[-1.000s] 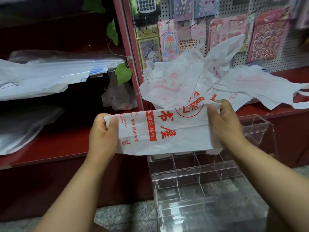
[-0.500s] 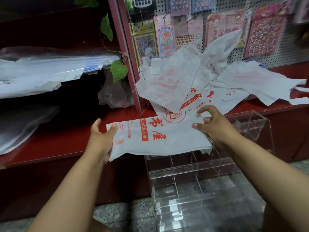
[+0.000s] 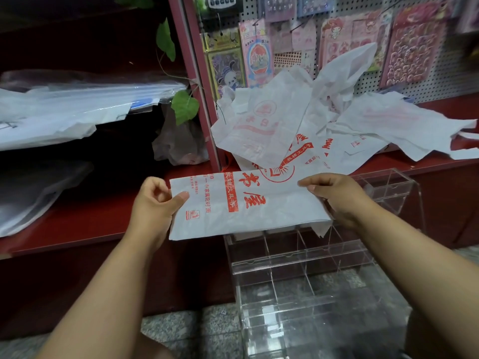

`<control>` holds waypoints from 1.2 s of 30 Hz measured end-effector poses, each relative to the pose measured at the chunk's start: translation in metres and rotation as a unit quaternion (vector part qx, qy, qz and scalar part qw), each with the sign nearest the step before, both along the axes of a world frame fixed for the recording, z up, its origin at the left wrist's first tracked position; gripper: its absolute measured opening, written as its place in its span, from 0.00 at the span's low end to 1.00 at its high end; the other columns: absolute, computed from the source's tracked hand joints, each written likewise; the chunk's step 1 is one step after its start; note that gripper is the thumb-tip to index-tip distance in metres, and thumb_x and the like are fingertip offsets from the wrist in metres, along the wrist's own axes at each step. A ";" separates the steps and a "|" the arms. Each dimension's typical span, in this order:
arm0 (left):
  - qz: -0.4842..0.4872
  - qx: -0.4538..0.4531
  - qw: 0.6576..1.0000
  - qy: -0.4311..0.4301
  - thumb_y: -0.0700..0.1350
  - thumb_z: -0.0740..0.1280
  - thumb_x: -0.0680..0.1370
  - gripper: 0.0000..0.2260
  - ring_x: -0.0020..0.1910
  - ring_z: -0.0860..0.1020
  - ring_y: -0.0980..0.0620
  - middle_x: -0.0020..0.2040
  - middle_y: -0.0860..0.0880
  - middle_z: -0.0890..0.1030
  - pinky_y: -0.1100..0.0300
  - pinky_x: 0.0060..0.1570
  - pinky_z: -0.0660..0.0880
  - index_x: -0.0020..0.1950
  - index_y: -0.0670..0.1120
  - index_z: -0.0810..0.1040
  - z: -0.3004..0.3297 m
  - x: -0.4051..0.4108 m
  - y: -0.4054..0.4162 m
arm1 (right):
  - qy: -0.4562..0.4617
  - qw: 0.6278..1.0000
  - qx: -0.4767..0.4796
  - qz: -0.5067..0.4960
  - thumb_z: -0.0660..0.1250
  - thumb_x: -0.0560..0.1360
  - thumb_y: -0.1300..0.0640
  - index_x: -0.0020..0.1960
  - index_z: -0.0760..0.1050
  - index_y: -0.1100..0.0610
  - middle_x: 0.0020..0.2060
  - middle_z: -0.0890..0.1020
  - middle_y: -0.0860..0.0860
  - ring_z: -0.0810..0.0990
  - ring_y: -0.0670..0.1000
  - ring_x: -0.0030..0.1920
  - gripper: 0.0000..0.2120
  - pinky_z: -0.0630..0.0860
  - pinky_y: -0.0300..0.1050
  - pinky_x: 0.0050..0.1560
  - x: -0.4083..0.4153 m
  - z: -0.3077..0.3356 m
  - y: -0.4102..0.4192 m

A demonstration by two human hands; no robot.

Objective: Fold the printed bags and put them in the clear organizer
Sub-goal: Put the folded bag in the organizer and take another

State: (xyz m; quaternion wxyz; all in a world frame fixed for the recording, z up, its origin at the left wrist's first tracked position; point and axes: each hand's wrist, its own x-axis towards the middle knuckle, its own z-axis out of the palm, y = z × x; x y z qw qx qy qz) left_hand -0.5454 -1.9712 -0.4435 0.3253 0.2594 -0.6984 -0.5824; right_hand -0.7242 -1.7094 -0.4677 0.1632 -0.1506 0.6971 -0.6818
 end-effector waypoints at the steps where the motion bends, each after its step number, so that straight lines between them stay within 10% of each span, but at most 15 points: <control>1: -0.005 0.003 1.000 0.004 0.35 0.70 0.76 0.12 0.44 0.85 0.49 0.43 0.48 0.82 0.60 0.29 0.77 0.41 0.47 0.68 0.000 0.000 -0.001 | -0.015 1.000 -0.015 0.001 0.62 0.77 0.69 0.45 0.82 0.58 0.48 0.83 0.53 0.81 0.50 0.47 0.12 0.78 0.42 0.52 0.001 0.001 0.000; 6: -0.046 0.038 0.998 -0.012 0.39 0.68 0.77 0.03 0.41 0.85 0.51 0.42 0.49 0.86 0.61 0.34 0.80 0.46 0.43 0.83 0.001 0.001 0.001 | -0.080 0.995 -0.062 0.002 0.60 0.77 0.71 0.48 0.80 0.62 0.47 0.81 0.51 0.80 0.50 0.47 0.11 0.78 0.44 0.50 0.001 0.004 0.001; 13: -0.137 0.088 0.986 -0.040 0.32 0.73 0.61 0.23 0.46 0.85 0.48 0.47 0.46 0.86 0.62 0.41 0.81 0.56 0.41 0.80 0.000 0.005 -0.008 | -0.026 0.998 -0.011 0.055 0.72 0.66 0.73 0.49 0.83 0.54 0.58 0.80 0.53 0.80 0.53 0.56 0.18 0.78 0.50 0.59 -0.005 -0.003 0.006; 19: -0.125 0.056 0.989 -0.062 0.31 0.74 0.60 0.20 0.42 0.85 0.51 0.48 0.45 0.85 0.64 0.38 0.80 0.51 0.42 0.82 0.004 0.009 -0.016 | 0.065 0.994 0.078 0.033 0.75 0.66 0.69 0.50 0.83 0.49 0.61 0.77 0.62 0.76 0.61 0.61 0.19 0.76 0.49 0.62 0.002 0.002 0.006; 31: -0.034 -0.263 0.956 -0.123 0.42 0.72 0.75 0.05 0.61 0.72 0.56 0.63 0.54 0.71 0.59 0.60 0.69 0.42 0.51 0.83 0.020 0.013 -0.023 | 0.150 0.968 0.201 0.018 0.76 0.68 0.58 0.38 0.78 0.56 0.40 0.81 0.51 0.78 0.50 0.41 0.07 0.72 0.42 0.37 0.002 0.001 0.003; 36: -0.034 -0.219 0.973 -0.068 0.45 0.69 0.78 0.04 0.39 0.80 0.53 0.43 0.49 0.84 0.53 0.45 0.76 0.45 0.48 0.81 0.047 0.006 -0.006 | 0.143 0.955 0.235 0.108 0.74 0.69 0.63 0.33 0.77 0.54 0.38 0.81 0.49 0.80 0.53 0.44 0.09 0.74 0.47 0.43 0.000 0.001 0.011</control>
